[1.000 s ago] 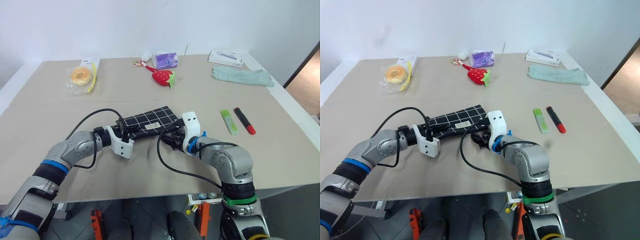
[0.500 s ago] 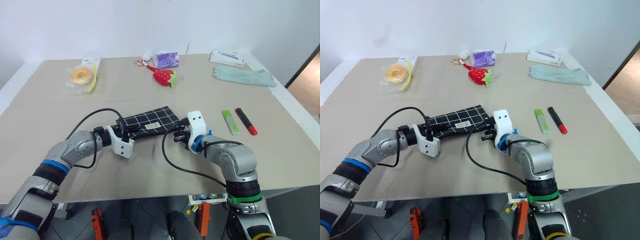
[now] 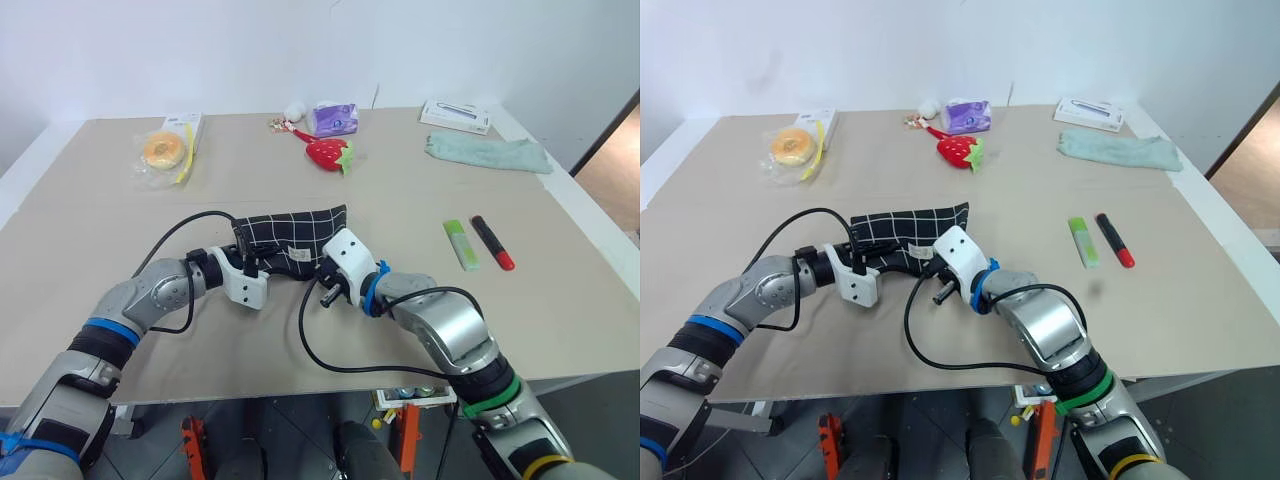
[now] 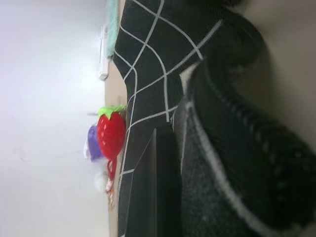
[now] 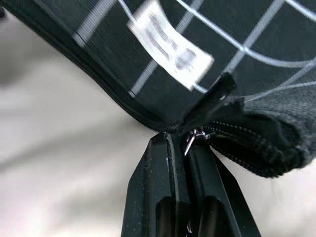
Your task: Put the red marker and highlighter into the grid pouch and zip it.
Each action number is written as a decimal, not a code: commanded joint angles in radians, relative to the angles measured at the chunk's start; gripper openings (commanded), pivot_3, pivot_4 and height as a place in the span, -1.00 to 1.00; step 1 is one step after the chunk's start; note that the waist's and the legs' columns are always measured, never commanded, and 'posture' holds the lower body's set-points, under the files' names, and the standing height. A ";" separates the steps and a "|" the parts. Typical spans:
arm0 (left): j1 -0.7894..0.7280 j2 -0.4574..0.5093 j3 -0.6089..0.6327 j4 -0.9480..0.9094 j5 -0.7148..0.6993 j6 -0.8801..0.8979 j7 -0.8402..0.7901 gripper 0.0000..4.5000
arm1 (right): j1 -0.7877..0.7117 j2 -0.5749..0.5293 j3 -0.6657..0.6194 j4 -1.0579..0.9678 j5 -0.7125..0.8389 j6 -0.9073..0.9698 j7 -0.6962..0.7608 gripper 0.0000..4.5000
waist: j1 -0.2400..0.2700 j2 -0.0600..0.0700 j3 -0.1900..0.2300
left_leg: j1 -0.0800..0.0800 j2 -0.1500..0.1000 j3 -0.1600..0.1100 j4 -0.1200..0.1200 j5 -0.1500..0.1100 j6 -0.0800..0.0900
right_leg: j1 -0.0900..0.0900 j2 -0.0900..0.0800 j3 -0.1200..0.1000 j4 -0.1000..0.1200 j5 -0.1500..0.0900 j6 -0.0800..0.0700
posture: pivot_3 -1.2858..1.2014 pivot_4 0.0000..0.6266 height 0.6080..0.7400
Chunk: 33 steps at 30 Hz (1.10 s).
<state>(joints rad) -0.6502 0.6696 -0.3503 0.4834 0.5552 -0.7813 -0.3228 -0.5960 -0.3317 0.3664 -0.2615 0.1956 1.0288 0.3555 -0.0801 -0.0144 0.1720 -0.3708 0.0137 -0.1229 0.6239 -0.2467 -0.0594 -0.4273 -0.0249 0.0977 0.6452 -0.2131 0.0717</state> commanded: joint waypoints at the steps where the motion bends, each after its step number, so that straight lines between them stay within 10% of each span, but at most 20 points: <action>1: 0.000 -0.011 0.026 -0.066 -0.044 -0.008 -0.005 -1.00 | -0.041 -0.017 -0.096 0.092 -0.042 -0.031 -0.038 -0.98 | 0.003 0.000 0.000 | 0.000 0.000 0.000 0.000 0.000 0.000 | 0.000 0.000 0.000 0.000 0.000 0.000 | 0.03 -0.52 1.00; 33: 0.003 -0.026 0.049 -0.081 -0.067 -0.002 -0.016 -1.00 | -0.022 0.092 -0.033 -0.160 0.009 -0.087 0.098 -0.98 | 0.002 -0.001 0.001 | -0.001 0.000 -0.001 0.000 0.000 0.000 | 0.000 -0.001 -0.001 0.000 -0.001 0.000 | 0.03 -0.52 1.00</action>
<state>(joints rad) -0.6447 0.6491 -0.3052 0.4201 0.4922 -0.7777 -0.3360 -0.5747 -0.2536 0.3226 -0.3401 0.1791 0.9818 0.4293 -0.0783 -0.0152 0.1726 -0.3716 0.0135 -0.1238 0.6243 -0.2468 -0.0592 -0.4270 -0.0257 0.0961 0.6454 -0.2138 0.0714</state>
